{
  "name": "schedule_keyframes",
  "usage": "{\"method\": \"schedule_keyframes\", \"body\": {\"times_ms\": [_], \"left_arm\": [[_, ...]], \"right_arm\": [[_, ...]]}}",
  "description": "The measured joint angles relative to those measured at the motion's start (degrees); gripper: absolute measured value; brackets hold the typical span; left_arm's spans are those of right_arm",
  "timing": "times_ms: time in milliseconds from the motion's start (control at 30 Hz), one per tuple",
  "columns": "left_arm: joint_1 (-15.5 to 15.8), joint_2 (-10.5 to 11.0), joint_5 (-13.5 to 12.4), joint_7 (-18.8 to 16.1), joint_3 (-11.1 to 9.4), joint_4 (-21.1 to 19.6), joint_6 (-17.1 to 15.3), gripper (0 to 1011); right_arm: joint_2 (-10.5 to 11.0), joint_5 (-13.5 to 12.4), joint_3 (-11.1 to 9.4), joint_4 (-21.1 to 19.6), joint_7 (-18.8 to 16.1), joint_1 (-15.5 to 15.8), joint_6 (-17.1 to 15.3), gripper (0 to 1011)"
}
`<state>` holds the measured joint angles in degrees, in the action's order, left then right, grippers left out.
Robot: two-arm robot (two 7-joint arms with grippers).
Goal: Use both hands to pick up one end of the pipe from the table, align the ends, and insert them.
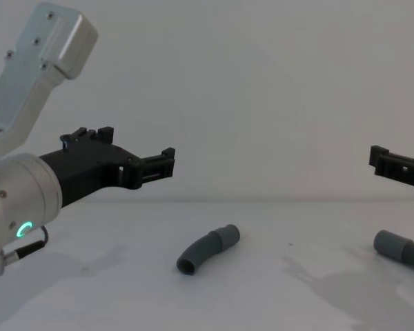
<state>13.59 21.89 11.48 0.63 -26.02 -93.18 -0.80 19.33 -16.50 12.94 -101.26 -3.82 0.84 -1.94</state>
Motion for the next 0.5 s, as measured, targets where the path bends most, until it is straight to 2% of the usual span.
{"method": "schedule_keyframes", "body": {"times_ms": [500], "left_arm": [[0.00,0.00,0.00,0.00,0.00,0.00,0.00,1001]], "right_arm": [[0.00,0.04,0.00,0.03,-0.01,0.00,0.00,1003]]}}
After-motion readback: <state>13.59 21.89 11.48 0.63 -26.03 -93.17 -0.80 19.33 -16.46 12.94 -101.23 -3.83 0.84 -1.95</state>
